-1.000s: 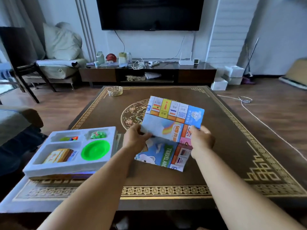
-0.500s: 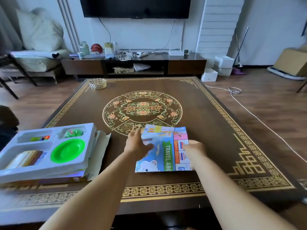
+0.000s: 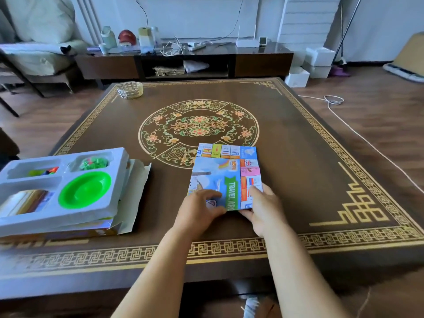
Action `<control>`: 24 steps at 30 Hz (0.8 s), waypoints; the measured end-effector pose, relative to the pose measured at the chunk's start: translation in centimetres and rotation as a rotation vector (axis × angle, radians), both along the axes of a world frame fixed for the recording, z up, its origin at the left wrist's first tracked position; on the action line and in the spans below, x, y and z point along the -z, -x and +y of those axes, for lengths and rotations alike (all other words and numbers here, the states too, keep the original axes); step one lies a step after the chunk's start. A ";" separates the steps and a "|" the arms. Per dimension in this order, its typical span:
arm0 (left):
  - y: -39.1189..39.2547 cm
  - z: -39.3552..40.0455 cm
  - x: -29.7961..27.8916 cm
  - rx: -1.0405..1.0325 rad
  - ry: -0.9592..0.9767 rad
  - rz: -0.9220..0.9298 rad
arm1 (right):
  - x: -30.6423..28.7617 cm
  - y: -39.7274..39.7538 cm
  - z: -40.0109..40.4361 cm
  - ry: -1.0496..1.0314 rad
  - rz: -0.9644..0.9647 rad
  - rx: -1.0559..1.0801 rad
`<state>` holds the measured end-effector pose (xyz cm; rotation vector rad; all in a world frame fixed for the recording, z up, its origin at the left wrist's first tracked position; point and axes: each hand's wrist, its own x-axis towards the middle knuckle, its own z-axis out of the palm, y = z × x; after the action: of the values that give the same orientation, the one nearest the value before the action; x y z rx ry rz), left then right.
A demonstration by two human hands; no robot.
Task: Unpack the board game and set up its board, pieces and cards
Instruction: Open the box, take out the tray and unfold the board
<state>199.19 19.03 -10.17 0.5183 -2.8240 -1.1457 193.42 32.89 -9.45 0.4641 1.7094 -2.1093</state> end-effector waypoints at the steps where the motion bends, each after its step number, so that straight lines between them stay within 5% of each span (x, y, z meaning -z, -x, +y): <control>1: 0.0 -0.2 0.2 -0.005 0.009 0.011 | 0.1 0.1 -0.1 -0.002 0.019 -0.009; 18: 2.2 -0.6 0.1 0.021 0.011 -0.017 | -0.8 2.0 -0.1 -0.021 0.029 -0.035; 24: 2.0 0.0 0.7 -0.032 0.190 0.215 | -0.6 2.0 0.0 -0.024 0.025 0.016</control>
<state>197.22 18.99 -10.88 0.3992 -2.6905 -0.8573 191.46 32.91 -8.84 0.4611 1.7518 -2.1167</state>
